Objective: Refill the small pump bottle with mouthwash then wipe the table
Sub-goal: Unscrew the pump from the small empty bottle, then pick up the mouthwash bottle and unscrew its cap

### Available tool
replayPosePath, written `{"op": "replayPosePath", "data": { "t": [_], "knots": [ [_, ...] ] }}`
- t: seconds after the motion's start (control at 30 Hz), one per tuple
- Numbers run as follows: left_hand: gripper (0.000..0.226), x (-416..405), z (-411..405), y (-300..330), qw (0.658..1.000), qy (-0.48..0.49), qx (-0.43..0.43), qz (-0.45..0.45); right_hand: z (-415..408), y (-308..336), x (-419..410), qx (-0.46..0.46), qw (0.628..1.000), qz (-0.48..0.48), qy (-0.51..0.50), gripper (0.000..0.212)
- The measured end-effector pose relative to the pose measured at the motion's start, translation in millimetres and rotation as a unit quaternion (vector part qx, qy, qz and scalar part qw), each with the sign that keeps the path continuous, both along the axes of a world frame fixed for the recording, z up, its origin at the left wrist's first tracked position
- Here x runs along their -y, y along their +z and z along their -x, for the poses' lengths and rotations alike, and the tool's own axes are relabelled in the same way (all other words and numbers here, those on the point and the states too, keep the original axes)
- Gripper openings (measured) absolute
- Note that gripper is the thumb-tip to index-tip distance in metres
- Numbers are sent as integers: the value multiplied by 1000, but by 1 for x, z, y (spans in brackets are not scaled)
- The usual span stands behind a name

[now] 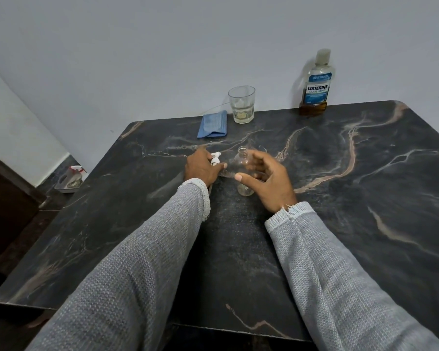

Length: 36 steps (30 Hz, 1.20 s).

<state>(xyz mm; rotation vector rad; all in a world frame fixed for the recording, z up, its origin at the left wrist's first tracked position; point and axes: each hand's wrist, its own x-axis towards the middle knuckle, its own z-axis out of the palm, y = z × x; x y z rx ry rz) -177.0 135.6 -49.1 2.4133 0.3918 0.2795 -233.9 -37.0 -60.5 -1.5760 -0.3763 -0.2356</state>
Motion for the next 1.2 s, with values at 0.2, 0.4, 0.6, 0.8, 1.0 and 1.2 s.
{"op": "replayPosePath", "data": {
  "t": [0.2,0.4,0.6,0.8,1.0,1.2],
  "knots": [
    [47,-6,7,2,1000,-22,-2,4,2,2,0,-6,1000,7,4,56],
    [44,-7,21,10,998,-47,53,-5,8,5,6,-27,1000,-3,-16,57],
    [33,-4,17,28,984,-116,138,8,4,19,31,-34,994,-38,-100,24],
    [44,15,-19,51,968,-195,155,29,-49,45,81,-32,977,26,-211,19],
    [49,36,-68,56,955,-258,148,7,-132,77,125,-30,952,141,-269,31],
    [56,58,-114,51,944,-308,117,-1,-206,88,150,-30,919,269,-288,56]
  ]
}}
